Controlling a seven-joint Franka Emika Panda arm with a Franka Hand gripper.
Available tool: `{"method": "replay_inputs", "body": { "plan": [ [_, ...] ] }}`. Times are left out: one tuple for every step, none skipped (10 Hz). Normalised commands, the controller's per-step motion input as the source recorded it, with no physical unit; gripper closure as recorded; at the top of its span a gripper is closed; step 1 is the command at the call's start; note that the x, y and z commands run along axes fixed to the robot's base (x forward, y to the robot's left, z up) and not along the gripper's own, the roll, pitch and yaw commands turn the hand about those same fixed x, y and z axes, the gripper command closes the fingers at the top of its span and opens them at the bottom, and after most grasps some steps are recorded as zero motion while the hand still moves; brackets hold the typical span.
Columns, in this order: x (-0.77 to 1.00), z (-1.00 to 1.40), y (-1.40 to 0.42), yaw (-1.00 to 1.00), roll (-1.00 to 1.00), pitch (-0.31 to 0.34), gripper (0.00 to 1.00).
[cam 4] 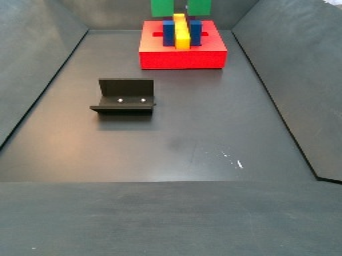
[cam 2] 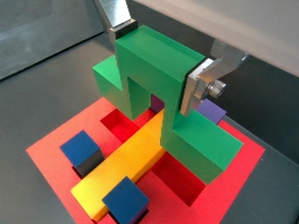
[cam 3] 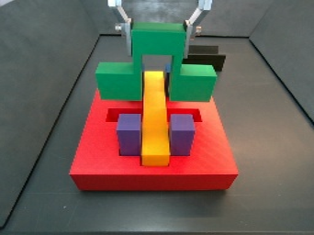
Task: Pick up the green object. Move up. Move to above the board. Insert the green object.
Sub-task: Insert the green object.
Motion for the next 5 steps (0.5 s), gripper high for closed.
{"method": "replay_inputs", "body": {
  "plan": [
    [0.00,-0.13,-0.03,0.00,0.04,0.000,1.00],
    [0.02,-0.21,-0.09,0.00,0.00,-0.010,1.00],
    [0.17,-0.26,0.00,0.00,0.00,-0.016,1.00],
    [0.19,-0.23,0.00,0.00,0.00,-0.004,1.00],
    [0.19,-0.23,0.00,0.00,0.00,-0.001,1.00]
  ]
}}
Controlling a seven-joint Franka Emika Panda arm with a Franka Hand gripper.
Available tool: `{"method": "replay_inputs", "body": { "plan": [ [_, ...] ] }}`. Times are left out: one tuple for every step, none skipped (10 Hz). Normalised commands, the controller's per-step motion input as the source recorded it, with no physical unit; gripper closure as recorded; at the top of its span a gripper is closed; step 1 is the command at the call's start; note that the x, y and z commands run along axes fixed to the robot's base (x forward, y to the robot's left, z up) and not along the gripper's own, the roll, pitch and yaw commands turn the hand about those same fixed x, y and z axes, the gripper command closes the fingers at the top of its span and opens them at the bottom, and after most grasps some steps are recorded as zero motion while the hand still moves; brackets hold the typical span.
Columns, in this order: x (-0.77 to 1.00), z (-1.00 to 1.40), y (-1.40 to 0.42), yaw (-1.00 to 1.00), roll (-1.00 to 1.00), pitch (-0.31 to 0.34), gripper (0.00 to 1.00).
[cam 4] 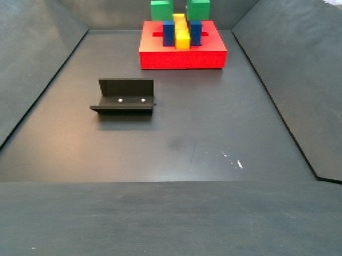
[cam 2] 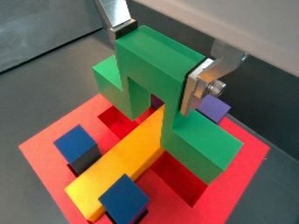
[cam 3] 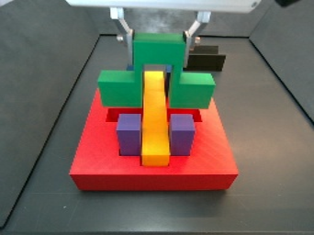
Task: Pick up the green object. Move up. Move to above the board. Insert the green object.
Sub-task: Insert the green object.
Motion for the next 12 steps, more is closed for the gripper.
{"method": "replay_inputs", "body": {
  "plan": [
    [0.13,-0.21,0.00,0.02,0.01,0.000,1.00],
    [0.11,-0.19,0.00,0.03,0.01,0.000,1.00],
    [0.06,-0.18,0.00,0.04,0.02,0.000,1.00],
    [0.03,-0.15,0.01,0.05,0.03,0.000,1.00],
    [0.04,-0.13,0.02,0.04,0.03,0.000,1.00],
    [0.09,-0.10,0.03,0.05,0.02,0.000,1.00],
    [0.00,0.00,0.13,0.00,0.00,0.000,1.00],
    [-0.11,0.00,0.16,0.03,0.00,0.000,1.00],
    [-0.05,0.00,0.10,0.08,0.00,0.000,1.00],
    [0.00,0.00,0.06,0.07,0.00,0.000,1.00],
    [-0.02,0.00,0.03,0.06,0.00,0.000,1.00],
    [-0.14,0.00,0.00,0.09,0.02,-0.007,1.00]
  ]
}}
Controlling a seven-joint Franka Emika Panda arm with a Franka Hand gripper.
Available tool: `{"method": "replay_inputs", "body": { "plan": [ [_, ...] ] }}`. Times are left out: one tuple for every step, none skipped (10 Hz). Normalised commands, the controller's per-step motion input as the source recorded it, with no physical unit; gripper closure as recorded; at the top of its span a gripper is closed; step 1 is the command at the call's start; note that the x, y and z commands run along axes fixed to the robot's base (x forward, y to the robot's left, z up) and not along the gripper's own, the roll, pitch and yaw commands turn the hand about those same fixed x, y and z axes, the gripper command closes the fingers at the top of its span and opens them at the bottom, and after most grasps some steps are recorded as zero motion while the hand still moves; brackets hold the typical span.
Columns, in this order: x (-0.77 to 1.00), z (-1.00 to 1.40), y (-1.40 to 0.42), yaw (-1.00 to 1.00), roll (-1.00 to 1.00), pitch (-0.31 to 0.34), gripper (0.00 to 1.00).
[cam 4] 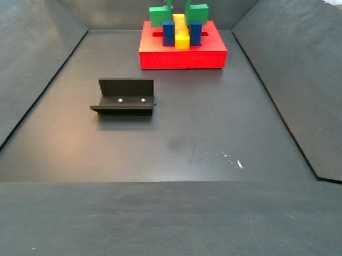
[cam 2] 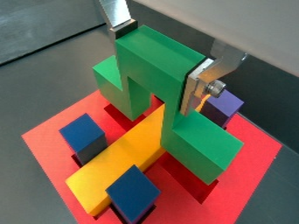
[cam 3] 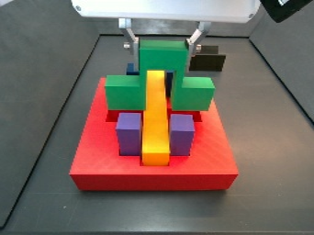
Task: Pick up the green object. Move up. Move to above the board. Insert the green object.
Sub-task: Insert the green object.
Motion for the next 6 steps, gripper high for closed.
{"method": "replay_inputs", "body": {
  "plan": [
    [-0.17,0.00,0.00,0.09,0.01,-0.016,1.00],
    [-0.17,0.00,0.00,0.07,0.02,-0.014,1.00],
    [0.00,-0.03,0.00,0.06,0.00,0.000,1.00],
    [0.01,-0.05,0.00,0.04,0.00,0.000,1.00],
    [0.11,-0.05,0.00,0.00,0.02,0.000,1.00],
    [0.13,-0.11,0.00,0.00,0.02,0.000,1.00]
  ]
}}
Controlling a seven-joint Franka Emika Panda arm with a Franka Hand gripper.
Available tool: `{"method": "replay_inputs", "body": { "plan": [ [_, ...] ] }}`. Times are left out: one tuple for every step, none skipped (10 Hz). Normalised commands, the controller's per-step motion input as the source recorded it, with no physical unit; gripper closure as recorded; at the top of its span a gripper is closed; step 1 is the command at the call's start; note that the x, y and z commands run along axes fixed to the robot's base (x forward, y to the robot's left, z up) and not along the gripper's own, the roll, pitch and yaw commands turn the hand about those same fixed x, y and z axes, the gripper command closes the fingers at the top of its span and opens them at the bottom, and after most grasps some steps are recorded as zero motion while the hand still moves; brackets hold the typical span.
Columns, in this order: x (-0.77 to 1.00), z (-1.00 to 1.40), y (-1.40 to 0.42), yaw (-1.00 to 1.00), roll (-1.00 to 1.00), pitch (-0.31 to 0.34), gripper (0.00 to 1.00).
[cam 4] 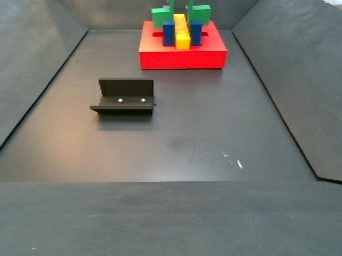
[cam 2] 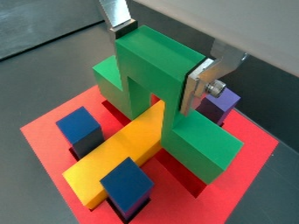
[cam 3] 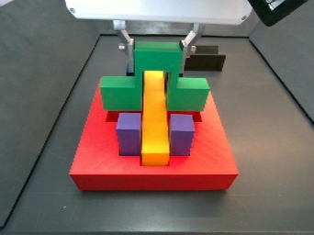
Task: Pick up the green object. Move up. Move to above the board. Insert the green object.
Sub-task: Insert the green object.
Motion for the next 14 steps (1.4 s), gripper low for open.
{"method": "replay_inputs", "body": {
  "plan": [
    [0.18,-0.20,-0.02,0.00,0.05,-0.013,1.00],
    [0.22,-0.22,-0.01,0.00,0.10,-0.027,1.00],
    [0.15,-0.18,-0.08,-0.01,0.20,-0.050,1.00],
    [0.00,-0.02,-0.17,-0.02,0.29,-0.069,1.00],
    [-0.11,0.00,-0.17,0.00,0.34,-0.084,1.00],
    [-0.05,0.00,-0.19,0.00,0.37,-0.071,1.00],
    [0.00,0.00,0.00,0.00,0.12,0.000,1.00],
    [0.00,-0.03,0.01,0.00,0.00,0.000,1.00],
    [0.00,-0.18,0.11,-0.02,0.00,0.000,1.00],
    [0.01,-0.21,0.08,0.00,0.00,0.000,1.00],
    [0.10,-0.21,0.03,0.00,0.00,-0.006,1.00],
    [0.09,-0.15,0.00,0.00,0.00,0.000,1.00],
    [0.03,-0.10,0.00,0.00,0.00,0.000,1.00],
    [0.04,-0.12,0.00,0.00,-0.01,0.000,1.00]
  ]
}}
